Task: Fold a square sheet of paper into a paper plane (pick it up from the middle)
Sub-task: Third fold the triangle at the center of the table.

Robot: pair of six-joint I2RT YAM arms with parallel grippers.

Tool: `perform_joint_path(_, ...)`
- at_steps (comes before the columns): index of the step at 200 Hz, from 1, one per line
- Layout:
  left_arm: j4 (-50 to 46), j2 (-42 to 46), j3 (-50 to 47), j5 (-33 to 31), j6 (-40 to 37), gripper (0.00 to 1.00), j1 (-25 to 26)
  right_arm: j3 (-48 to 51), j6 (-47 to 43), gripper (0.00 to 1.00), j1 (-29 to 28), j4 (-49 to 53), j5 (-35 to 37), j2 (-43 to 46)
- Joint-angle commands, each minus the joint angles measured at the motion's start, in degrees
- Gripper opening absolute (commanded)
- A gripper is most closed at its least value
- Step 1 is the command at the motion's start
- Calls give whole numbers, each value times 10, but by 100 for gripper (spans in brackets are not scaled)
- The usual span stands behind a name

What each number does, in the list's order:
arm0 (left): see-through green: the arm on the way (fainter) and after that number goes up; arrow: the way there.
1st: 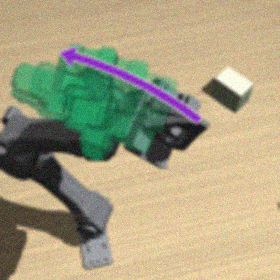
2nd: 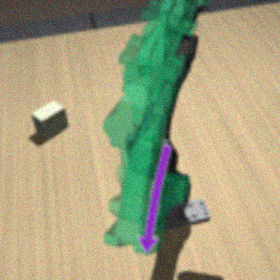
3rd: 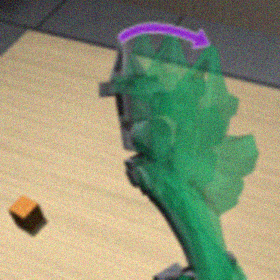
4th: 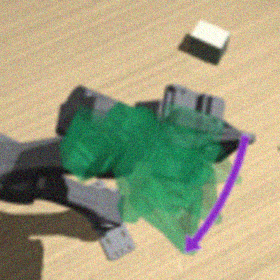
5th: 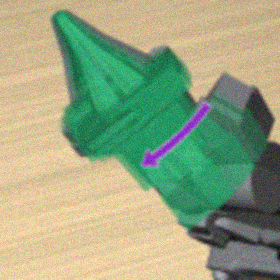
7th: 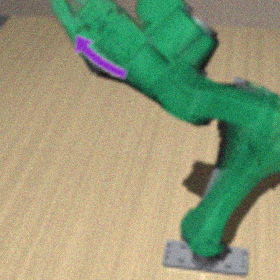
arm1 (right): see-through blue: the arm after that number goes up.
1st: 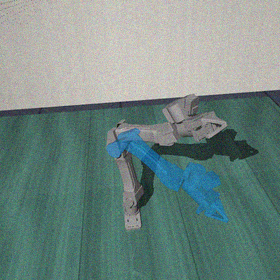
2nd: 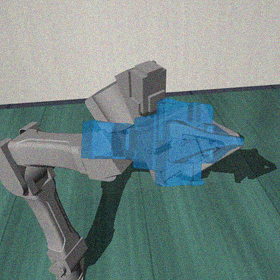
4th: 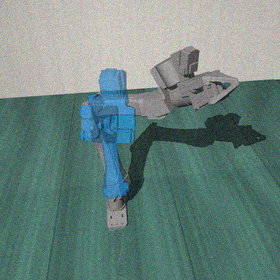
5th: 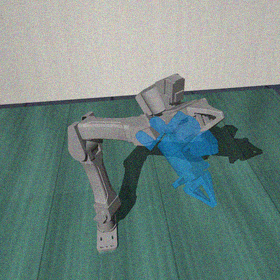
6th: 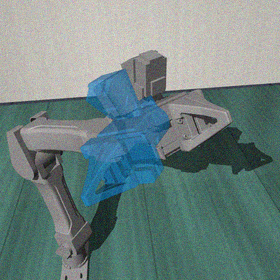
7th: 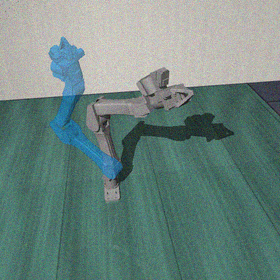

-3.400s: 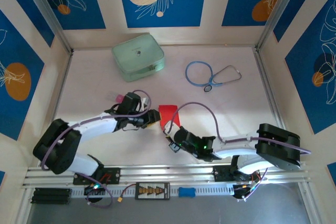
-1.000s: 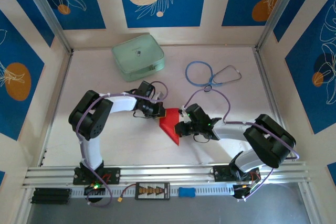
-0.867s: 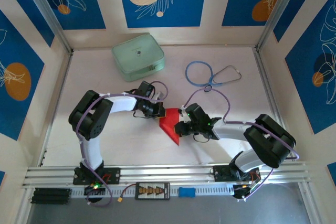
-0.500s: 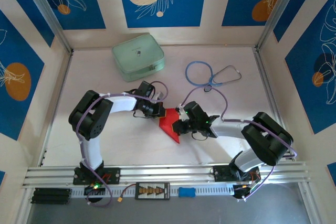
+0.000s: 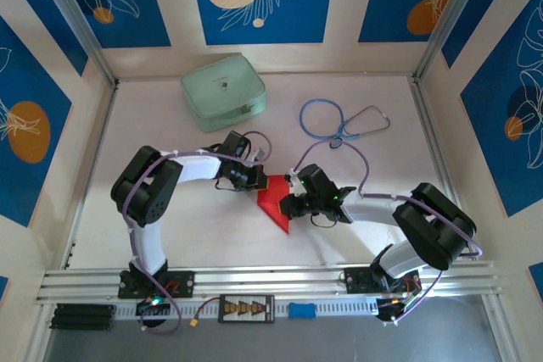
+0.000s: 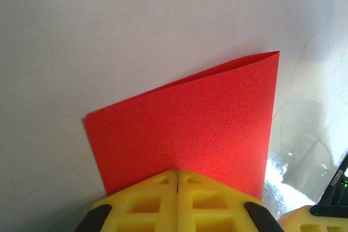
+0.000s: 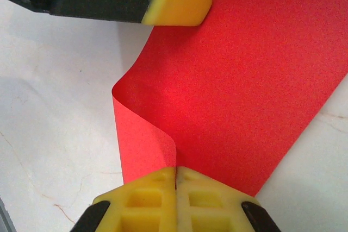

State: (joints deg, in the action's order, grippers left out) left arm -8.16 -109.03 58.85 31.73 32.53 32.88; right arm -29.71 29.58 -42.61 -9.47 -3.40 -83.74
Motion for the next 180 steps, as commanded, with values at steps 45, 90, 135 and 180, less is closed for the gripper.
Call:
perform_joint_path(45,-23,0,-19,-35,1,6,3,0,0,0,4,-3,-5,-14)
perform_joint_path(90,-23,0,-17,-34,1,6,3,-3,-1,0,4,-6,1,-23)
perform_joint_path(135,-24,2,-18,-34,1,7,3,-9,-4,0,2,9,0,-22)
perform_joint_path(180,-23,1,-16,-31,1,6,3,-8,-5,0,2,8,6,-29)
